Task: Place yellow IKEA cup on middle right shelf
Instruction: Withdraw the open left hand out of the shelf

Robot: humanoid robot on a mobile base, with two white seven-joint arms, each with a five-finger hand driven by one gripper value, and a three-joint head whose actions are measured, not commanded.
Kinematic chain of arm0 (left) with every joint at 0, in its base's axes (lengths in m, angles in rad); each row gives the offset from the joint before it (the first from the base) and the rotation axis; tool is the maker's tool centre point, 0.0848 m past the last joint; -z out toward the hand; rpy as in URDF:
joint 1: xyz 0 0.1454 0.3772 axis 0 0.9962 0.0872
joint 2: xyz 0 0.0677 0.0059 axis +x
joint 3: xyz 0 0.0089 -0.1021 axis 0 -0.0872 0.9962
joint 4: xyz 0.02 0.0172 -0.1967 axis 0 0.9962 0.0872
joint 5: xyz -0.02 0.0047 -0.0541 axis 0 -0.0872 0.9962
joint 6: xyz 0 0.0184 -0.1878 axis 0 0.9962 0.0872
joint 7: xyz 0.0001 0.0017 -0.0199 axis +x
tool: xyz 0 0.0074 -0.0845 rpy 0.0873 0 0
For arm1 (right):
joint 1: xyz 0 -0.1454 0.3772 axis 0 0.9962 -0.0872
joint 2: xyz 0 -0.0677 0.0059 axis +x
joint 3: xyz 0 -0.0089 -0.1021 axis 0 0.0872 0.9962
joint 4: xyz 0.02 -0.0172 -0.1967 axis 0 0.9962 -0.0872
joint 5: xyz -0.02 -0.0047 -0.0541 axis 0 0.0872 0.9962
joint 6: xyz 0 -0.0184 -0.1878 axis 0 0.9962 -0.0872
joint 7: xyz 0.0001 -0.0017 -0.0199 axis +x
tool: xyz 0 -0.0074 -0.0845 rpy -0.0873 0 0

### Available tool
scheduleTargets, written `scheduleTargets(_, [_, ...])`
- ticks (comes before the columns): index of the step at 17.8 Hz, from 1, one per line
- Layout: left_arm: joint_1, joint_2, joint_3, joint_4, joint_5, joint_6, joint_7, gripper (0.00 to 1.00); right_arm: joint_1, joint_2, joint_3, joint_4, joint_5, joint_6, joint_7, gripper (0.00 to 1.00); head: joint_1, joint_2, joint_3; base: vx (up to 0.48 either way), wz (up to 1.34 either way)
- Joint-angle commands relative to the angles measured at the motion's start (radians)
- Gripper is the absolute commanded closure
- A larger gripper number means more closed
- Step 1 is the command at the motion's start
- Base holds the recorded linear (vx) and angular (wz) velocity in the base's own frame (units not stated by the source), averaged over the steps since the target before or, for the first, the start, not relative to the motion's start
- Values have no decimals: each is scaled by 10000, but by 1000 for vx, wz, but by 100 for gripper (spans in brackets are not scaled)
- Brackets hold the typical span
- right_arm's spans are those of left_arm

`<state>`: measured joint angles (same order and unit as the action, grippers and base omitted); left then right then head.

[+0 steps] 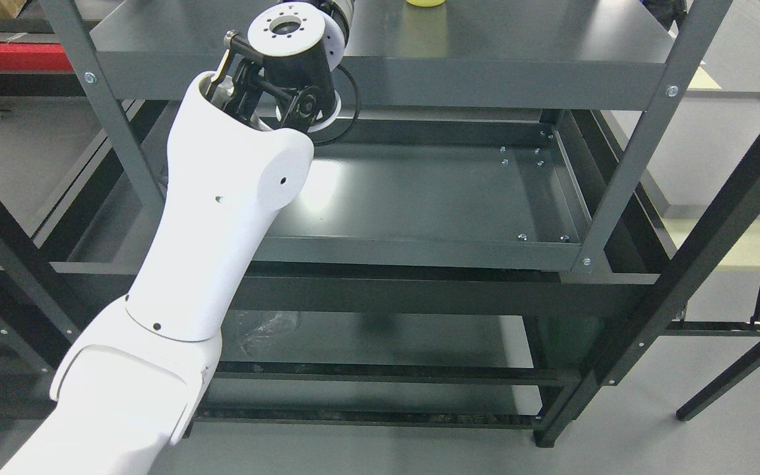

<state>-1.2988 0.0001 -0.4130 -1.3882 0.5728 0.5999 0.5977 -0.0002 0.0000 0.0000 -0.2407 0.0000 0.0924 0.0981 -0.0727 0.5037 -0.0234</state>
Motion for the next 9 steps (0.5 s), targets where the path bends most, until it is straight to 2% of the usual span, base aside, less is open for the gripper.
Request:
scheduleTargets(1, [530,174,-791,-1548,9,121,-41,5,109,-175,169,-1,-245,-4,-2147,1,0,0,0,11,-46])
scheduleTargets(5, [700,174,-1941,-2209,40,136,-87,5,109,-175,169,-1,-245,-4,-2147,1,0,0,0,-36,34])
scheduleTargets(9, [792,174,-2969,-2286,101,121,-179,5,109,-175,169,-1,-245,-4,-2147,1,0,0,0,-89,184])
